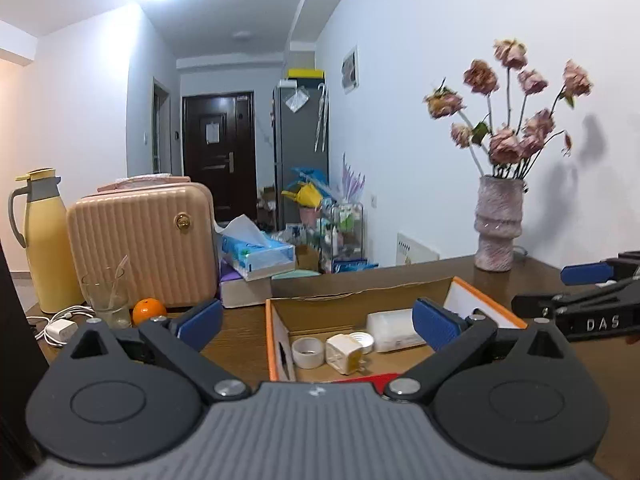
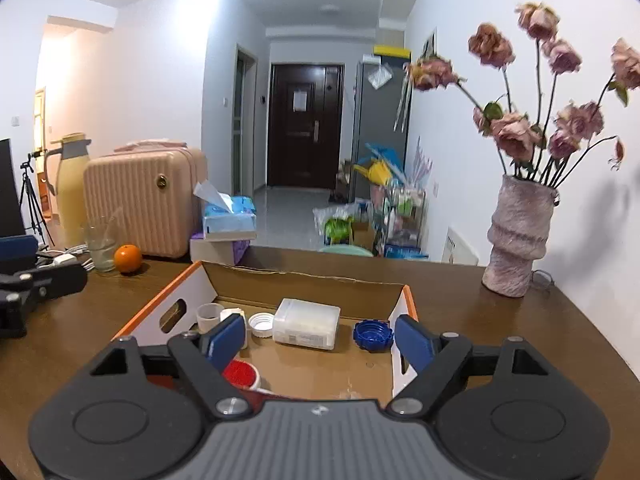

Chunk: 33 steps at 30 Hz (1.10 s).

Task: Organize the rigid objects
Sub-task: 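Withdraw both tools from the box toward the remaining items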

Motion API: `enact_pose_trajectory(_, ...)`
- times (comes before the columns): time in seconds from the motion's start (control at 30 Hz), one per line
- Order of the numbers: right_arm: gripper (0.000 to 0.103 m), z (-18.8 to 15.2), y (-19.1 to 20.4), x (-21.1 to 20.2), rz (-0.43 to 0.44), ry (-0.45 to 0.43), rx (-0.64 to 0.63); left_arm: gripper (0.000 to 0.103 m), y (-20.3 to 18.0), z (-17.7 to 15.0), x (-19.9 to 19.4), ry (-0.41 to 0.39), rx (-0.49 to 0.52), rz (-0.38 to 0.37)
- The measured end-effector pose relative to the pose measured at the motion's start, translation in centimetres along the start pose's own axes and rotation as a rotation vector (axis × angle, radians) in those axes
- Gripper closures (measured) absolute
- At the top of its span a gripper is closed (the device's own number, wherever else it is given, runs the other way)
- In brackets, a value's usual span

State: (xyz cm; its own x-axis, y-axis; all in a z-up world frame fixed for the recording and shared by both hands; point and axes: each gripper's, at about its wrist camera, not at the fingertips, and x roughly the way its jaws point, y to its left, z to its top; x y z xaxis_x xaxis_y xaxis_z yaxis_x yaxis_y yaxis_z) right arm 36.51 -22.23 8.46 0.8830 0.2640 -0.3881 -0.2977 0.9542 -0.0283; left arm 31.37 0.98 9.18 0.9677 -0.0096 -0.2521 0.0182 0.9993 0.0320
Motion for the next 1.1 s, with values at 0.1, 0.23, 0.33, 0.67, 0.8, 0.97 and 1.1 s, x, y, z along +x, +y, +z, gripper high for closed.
enact_pose_trajectory(0.1, 0.017, -1.4, 0.4, -2.1, -0.007, -0.055, -0.013, 0.0, -0.7, -1.1, -1.6, -0.025, -0.005, -0.008)
enact_pose_trajectory(0.23, 0.017, -3.2, 0.7, -4.6, -0.014, -0.069, -0.02, 0.0, -1.3, -2.3, -3.6, -0.029, -0.014, -0.005)
enact_pose_trajectory(0.33, 0.017, -4.5, 0.8, -6.7, -0.021, -0.07, -0.024, 0.0, -1.6, -3.1, -5.4, -0.032, -0.027, -0.005)
enact_pose_trajectory(0.67, 0.015, -9.1, 1.4, -15.7, -0.015, -0.068, 0.014, 0.0, -2.3, -5.8, -14.5, -0.037, -0.073, -0.055)
enact_pose_trajectory(0.8, 0.011, -12.0, 2.4, -19.0, -0.039, -0.077, 0.011, 0.0, -2.4, -8.9, -17.5, -0.012, -0.116, -0.078)
enact_pose_trajectory(0.97, 0.011, -14.5, 2.6, -20.4, -0.036, -0.046, 0.071, 0.0, -3.3, -11.3, -17.7, 0.067, -0.092, -0.103)
enact_pose_trajectory(1.1, 0.011, -15.3, 2.6, -20.0, -0.046, -0.04, 0.082, 0.0, -3.9, -11.9, -17.1, 0.082, -0.082, -0.11)
